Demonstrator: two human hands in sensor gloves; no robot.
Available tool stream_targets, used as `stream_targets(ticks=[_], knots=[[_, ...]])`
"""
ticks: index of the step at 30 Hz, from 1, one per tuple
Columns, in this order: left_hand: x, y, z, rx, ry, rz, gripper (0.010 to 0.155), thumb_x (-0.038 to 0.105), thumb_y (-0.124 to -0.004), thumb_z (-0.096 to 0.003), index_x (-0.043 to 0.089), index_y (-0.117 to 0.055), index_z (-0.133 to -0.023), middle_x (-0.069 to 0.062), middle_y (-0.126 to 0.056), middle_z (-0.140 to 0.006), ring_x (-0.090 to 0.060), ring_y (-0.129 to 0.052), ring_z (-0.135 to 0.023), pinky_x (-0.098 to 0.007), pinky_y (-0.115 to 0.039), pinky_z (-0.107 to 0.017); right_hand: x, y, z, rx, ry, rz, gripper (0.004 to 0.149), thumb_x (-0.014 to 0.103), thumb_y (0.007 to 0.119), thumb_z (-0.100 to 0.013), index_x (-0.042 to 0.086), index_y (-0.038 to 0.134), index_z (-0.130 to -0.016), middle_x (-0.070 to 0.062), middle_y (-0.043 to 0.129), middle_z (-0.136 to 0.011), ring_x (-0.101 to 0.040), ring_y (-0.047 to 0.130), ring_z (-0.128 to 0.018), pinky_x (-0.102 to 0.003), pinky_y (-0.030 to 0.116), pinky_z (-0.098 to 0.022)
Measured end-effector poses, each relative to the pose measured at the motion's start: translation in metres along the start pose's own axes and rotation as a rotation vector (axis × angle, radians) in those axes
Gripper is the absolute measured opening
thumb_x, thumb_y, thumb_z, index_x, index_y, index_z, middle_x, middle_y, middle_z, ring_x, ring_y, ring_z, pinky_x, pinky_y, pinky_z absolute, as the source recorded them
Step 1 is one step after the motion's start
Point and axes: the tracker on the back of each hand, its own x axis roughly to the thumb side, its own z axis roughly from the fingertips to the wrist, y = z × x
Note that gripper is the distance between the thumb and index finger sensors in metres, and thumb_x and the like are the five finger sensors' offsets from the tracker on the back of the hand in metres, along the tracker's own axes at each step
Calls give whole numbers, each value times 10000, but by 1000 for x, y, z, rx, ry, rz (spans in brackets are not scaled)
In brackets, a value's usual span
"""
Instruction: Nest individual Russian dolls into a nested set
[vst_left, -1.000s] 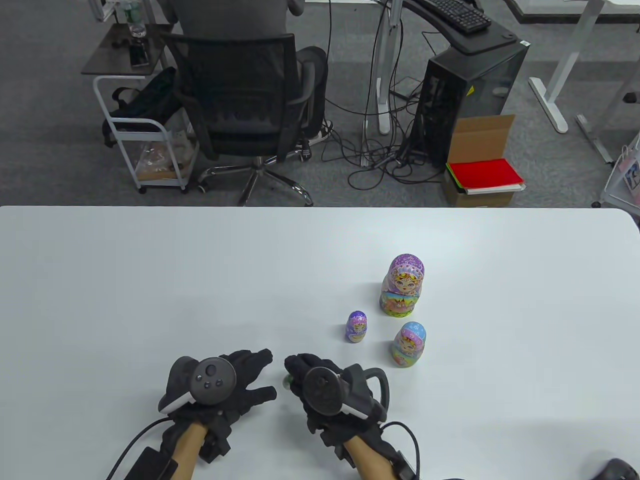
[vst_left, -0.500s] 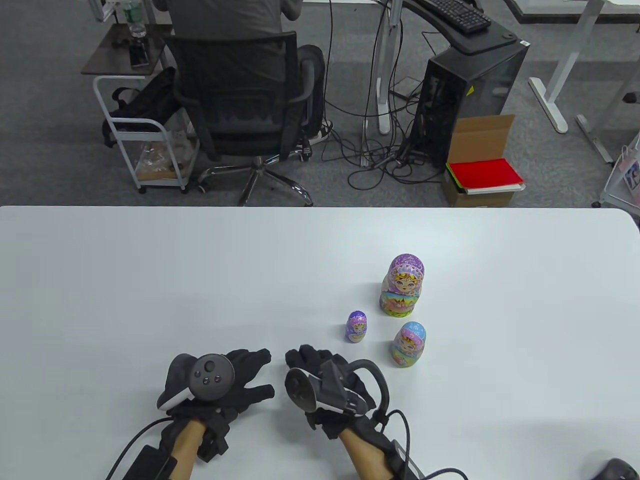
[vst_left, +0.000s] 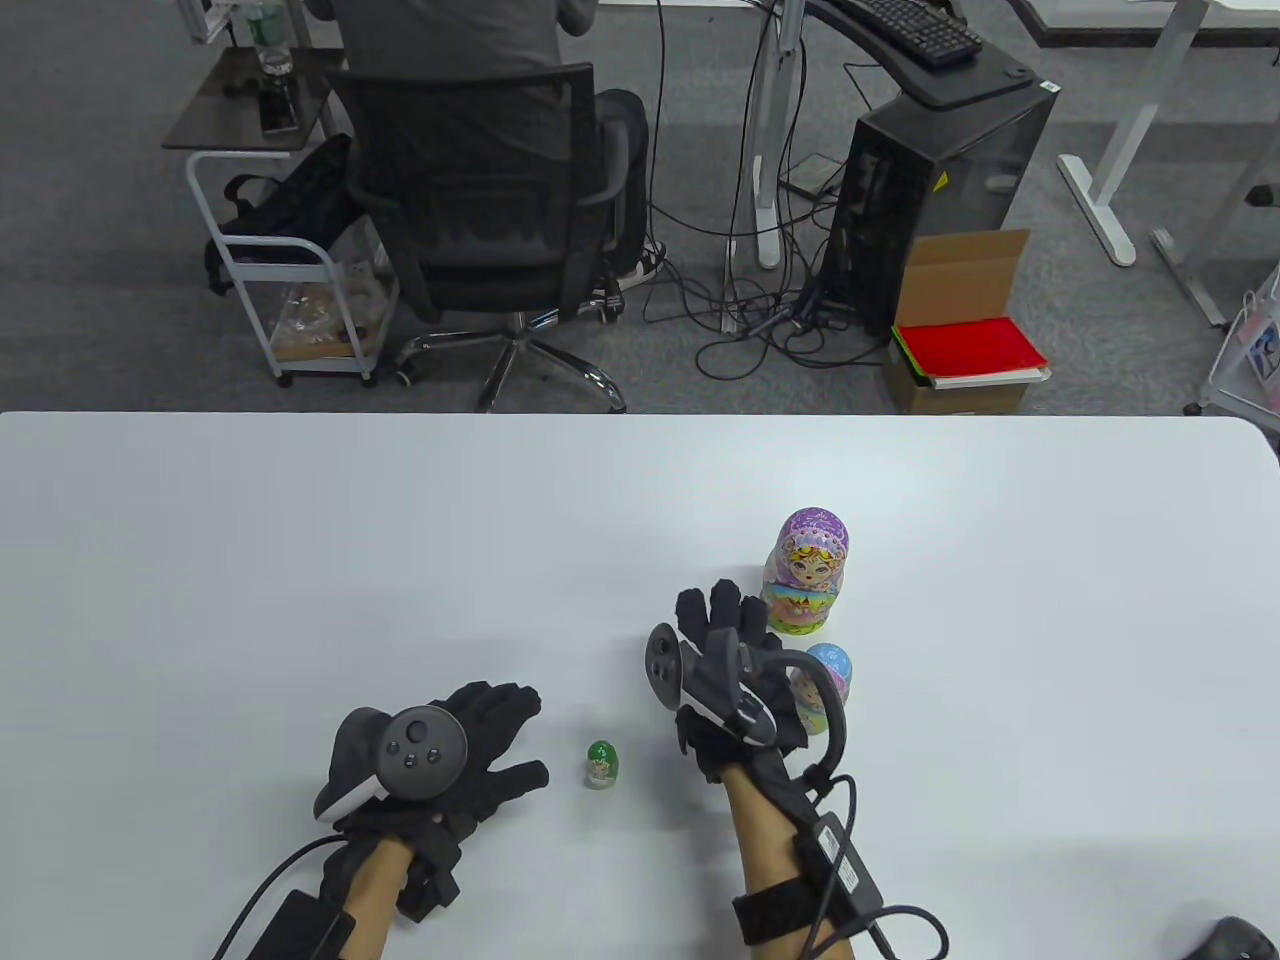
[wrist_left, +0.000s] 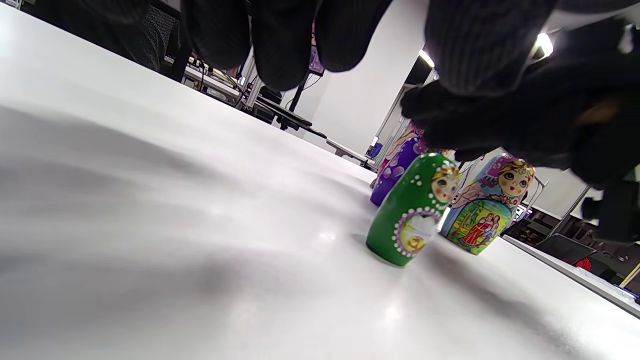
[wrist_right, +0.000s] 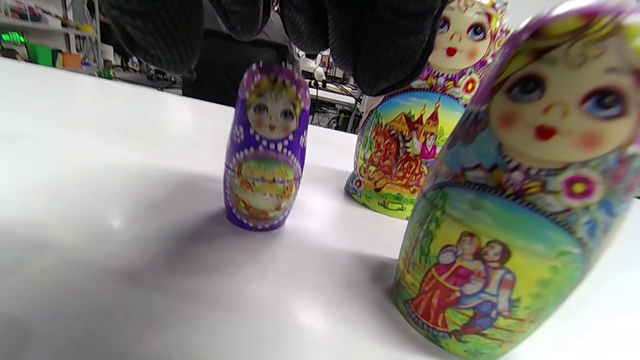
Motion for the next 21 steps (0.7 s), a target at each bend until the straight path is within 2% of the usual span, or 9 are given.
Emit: stream_targets(ticks=[2,6,9,13,18,21], knots=[[0,0,0,2,0,6,804,563,-748,-512,135,-546,-1163,-219,-606,-1169,-503,-526,-1038,-764,-449,-648,3,4,-4,21,-4,-3,623,448,729,-617,276,439,-1142,-68,495,-1200,-344,704,-1069,-419,750,-763],[-1,1,-1,4,5,9,801,560,-747,-515,134,-546,-1162,-220,-605,-1169,-503,-537,-1035,-765,-449,-647,0,8,-5,-27,10,26,537,390,758,-618,305,528,-1095,-39,535,-1171,-294,769,-1016,-324,811,-728],[-1,1,0,7,6,13,797,558,-747,-516,129,-552,-1159,-220,-614,-1165,-504,-542,-1031,-765,-452,-644,-6,13,-4,-11,9,-38,564,398,762,-615,313,490,-1103,-46,490,-1171,-286,764,-1001,-316,811,-724],[2,2,3,16,-12,10,795,555,-749,-515,125,-558,-1156,-220,-624,-1159,-501,-551,-1029,-763,-457,-643,-12,13,5,-86,-15,-91,557,405,803,-596,310,537,-1075,-37,547,-1137,-265,813,-956,-308,834,-704],[6,3,3,39,-27,5,796,553,-749,-515,124,-552,-1157,-215,-616,-1163,-496,-545,-1034,-763,-456,-646,-18,-12,31,-231,-82,-213,540,396,808,-594,293,564,-1065,-47,565,-1130,-275,819,-941,-332,831,-689],[10,5,4,78,-40,-2,811,555,-750,-513,121,-531,-1162,-214,-607,-1166,-496,-547,-1032,-763,-460,-645,-22,-31,53,-298,-139,-409,540,401,807,-595,292,564,-1065,-45,568,-1129,-273,819,-938,-330,829,-687]])
